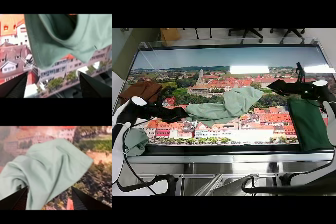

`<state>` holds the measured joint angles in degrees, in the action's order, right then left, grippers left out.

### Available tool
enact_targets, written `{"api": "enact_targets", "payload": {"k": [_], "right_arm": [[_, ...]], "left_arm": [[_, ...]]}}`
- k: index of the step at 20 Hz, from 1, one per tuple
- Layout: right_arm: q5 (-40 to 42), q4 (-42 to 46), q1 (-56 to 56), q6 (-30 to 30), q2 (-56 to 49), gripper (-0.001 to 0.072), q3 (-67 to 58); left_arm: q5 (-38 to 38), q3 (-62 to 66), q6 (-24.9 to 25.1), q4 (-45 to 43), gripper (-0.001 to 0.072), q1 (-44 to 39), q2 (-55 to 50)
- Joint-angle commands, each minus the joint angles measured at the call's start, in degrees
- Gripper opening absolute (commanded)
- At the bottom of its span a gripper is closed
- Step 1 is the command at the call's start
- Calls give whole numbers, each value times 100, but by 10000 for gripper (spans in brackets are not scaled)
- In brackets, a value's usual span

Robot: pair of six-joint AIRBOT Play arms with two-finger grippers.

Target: Fold the shirts.

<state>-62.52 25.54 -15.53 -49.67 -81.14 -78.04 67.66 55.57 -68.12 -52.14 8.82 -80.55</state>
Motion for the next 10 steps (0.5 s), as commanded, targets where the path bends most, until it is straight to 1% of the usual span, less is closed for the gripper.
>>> {"api": "enact_targets", "payload": {"k": [1,3,4,5,6,7,8,9,10], "right_arm": [[258,15,140,-26,-658,578,-13],[638,-20,354,-22,-931,578,-13],[874,-57,470,31,-1034,577,-15],[1084,-94,581,37,-1110,573,-22],[1285,-94,688,37,-1172,568,-26],[1434,-101,796,37,-1224,498,-46],[1480,-133,885,37,-1285,379,-122],[1469,-179,953,39,-1318,294,-236],[1462,-210,1014,42,-1327,157,-376]], "left_arm": [[-1082,-538,59,334,709,-286,-116],[-1241,-289,66,415,709,-420,-361],[-1233,-87,72,411,667,-470,-498],[-1198,120,90,409,562,-481,-632],[-1130,321,105,404,481,-509,-772],[-1051,490,103,396,475,-507,-885],[-914,658,105,382,474,-507,-1005],[-802,793,105,385,381,-509,-1113],[-708,894,114,385,124,-509,-1185]]}}
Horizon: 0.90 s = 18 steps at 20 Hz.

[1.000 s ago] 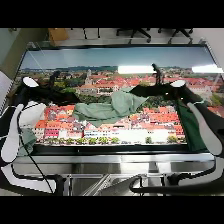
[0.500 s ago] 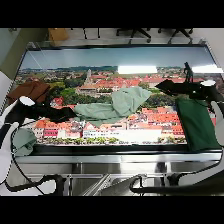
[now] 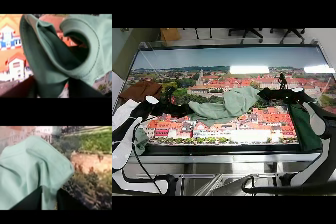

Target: Fold the shirts.

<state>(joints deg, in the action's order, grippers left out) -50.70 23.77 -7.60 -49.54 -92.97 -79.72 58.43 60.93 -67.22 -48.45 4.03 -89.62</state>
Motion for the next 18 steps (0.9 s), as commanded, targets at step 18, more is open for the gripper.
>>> {"api": "enact_targets", "payload": {"k": [18], "right_arm": [[855,-166,-1233,31,4666,27,-3641]], "left_arm": [[962,5803,-935,212,23,1397,3204]]}}
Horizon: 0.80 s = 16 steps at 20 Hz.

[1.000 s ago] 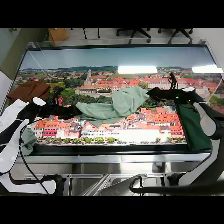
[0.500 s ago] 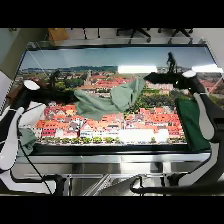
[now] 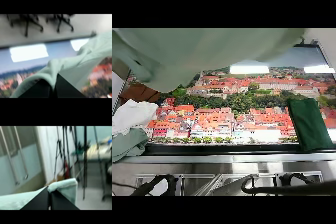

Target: Fold the shirts.

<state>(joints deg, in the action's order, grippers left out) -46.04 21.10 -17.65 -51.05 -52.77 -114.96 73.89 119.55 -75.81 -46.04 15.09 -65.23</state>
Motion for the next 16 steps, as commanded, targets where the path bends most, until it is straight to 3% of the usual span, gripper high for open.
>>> {"api": "enact_targets", "payload": {"k": [1,5,8,12,16], "right_arm": [[463,264,-232,177,772,27,-118],[225,590,-225,133,772,27,-105],[-855,588,-223,-251,120,27,-94],[-1703,632,120,-522,-1228,27,573],[-1220,1333,599,-487,-2664,27,1606]], "left_arm": [[-800,-400,-9,-31,23,365,1075],[-975,-909,404,-46,23,459,1569],[-728,-1067,518,-35,24,269,1215],[-651,-1679,1003,-264,24,-761,-146],[-1117,-1904,1019,-1014,24,-1432,-2087]]}}
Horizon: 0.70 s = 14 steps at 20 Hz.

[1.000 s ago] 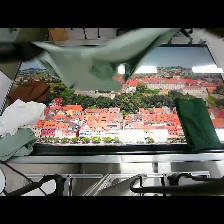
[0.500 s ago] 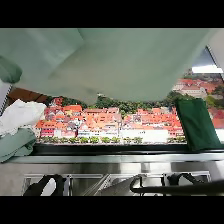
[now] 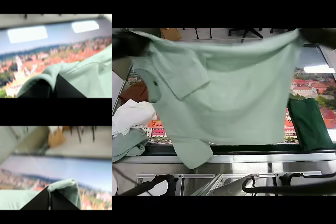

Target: Fold the shirts.

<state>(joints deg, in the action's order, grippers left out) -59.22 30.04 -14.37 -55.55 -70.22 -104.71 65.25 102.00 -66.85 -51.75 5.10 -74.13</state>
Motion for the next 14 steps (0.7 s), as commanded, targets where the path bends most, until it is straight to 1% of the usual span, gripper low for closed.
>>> {"api": "enact_targets", "payload": {"k": [1,3,5,7,8,10,11,14], "right_arm": [[317,597,332,-39,-1344,28,686],[625,525,348,-39,-2116,27,691],[1071,326,337,31,-2610,27,678],[1331,310,286,26,-2830,27,538],[1335,315,251,26,-2835,27,474],[1128,321,166,149,-2721,27,393],[863,358,114,173,-2636,27,393],[81,476,81,142,-2557,26,409]], "left_arm": [[-212,4,111,-407,24,-446,-1759],[46,511,-111,-402,24,-385,-2881],[382,1196,-457,-398,24,-254,-3823],[520,1722,-680,-358,24,-70,-4323],[496,1779,-717,-354,24,28,-4376],[492,1657,-710,-356,24,251,-4323],[511,1532,-654,-356,24,365,-4282],[518,1307,-304,-358,24,629,-4260]]}}
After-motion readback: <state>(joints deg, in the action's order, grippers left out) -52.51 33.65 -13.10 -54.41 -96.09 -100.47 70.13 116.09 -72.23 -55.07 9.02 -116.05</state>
